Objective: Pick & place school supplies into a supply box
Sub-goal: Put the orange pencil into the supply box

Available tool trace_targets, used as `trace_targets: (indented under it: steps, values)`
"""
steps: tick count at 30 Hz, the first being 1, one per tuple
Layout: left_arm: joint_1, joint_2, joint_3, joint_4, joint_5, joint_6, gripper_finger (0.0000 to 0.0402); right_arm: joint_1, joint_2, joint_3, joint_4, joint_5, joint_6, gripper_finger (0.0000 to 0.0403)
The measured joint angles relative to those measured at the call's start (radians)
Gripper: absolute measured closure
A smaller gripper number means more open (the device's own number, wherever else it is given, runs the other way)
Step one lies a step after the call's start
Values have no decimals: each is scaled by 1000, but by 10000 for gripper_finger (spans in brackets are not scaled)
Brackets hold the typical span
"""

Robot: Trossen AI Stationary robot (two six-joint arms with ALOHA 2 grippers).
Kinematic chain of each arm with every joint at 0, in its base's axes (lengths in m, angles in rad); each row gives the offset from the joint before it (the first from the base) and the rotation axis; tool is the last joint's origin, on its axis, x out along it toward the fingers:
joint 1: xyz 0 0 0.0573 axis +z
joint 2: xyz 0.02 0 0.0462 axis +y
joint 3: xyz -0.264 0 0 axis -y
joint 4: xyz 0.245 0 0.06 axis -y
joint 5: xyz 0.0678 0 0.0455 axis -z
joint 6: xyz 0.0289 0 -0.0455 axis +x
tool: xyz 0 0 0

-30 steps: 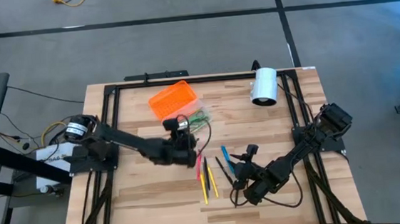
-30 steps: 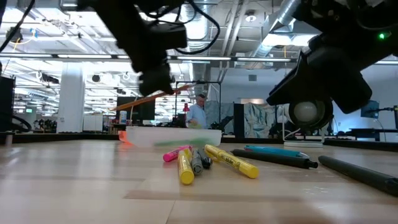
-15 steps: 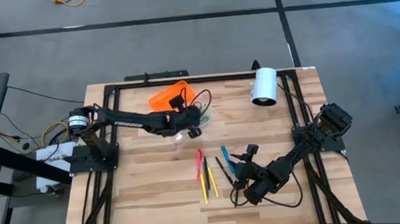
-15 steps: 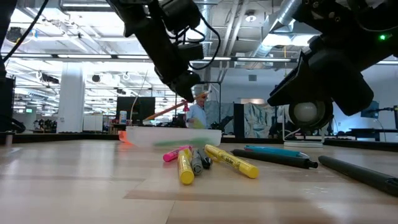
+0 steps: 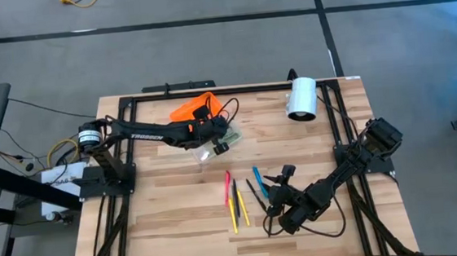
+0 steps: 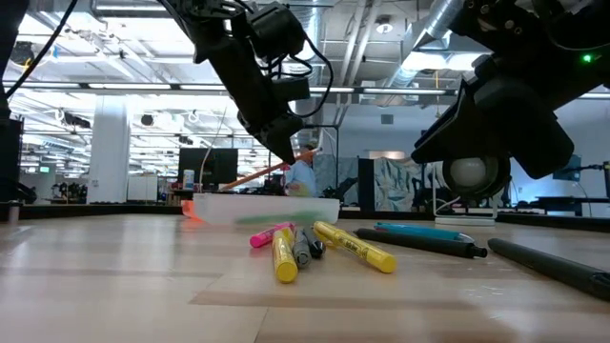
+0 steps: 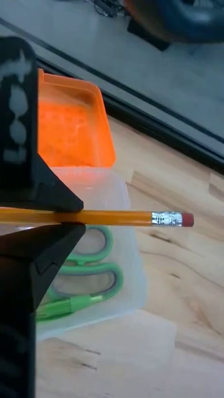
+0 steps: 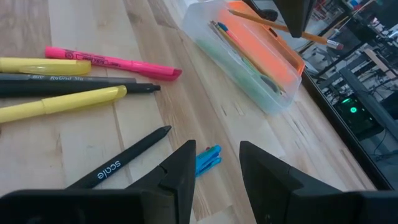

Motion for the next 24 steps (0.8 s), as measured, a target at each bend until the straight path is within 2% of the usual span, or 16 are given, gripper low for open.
trace_targets:
  steps: [13, 17, 19, 22, 24]
  values:
    - [-5, 0, 0, -31, 1, 6, 359, 0, 0, 0, 2, 0, 0, 285]
    - [-53, -2, 0, -37, 42, 52, 359, -3, 0, 0, 27, -6, 0, 285]
    - [-93, -10, 0, -78, 47, 67, 358, -13, 0, 0, 37, -46, 0, 285]
    - [-153, -12, 0, -176, -24, 69, 358, -37, 0, 0, 41, -137, 0, 285]
    - [-185, -12, 0, -242, -107, 45, 358, -56, 0, 0, 48, -156, 0, 285]
